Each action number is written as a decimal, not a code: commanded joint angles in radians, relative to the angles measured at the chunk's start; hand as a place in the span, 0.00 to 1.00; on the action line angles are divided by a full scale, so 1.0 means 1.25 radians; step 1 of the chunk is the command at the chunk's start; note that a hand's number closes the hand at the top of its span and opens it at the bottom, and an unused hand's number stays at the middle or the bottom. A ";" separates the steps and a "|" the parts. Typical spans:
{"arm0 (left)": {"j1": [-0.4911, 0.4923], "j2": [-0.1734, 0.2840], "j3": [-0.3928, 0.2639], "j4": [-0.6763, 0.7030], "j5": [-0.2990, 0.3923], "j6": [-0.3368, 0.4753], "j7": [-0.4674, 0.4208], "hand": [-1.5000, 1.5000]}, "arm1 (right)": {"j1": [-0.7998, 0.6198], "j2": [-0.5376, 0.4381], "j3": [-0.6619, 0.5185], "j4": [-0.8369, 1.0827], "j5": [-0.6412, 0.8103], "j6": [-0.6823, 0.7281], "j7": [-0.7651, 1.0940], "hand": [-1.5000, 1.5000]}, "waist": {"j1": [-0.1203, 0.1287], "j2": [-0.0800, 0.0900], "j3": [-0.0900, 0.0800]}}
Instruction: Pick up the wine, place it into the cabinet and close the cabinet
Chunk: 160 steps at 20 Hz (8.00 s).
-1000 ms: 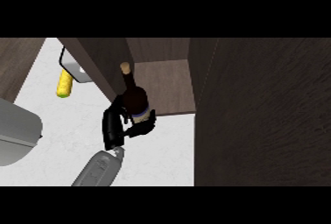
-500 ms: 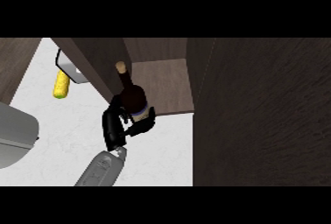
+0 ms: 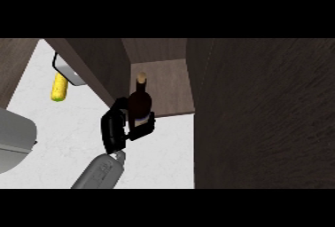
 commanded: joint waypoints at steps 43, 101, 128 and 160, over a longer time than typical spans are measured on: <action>-0.569 -0.080 0.109 0.595 0.077 -0.066 0.064 0.00 | 0.059 -0.021 -0.009 -0.065 -0.089 0.032 -0.005 0.00 | -0.008 0.029 -0.016; 0.259 0.227 -0.126 -0.649 0.482 -0.287 -0.161 0.00 | 0.043 -0.087 0.017 -0.153 -0.029 -0.130 0.087 0.00 | 0.094 0.000 -0.014; 0.528 0.412 0.171 -0.722 0.714 -0.718 -0.308 1.00 | -0.014 -0.170 0.191 -0.092 -0.059 0.054 0.097 1.00 | 0.101 0.003 -0.014; 0.553 0.334 0.292 -0.698 0.688 -0.883 -0.261 1.00 | -0.991 0.138 0.321 0.440 -0.130 -0.494 0.272 1.00 | 0.098 0.004 -0.014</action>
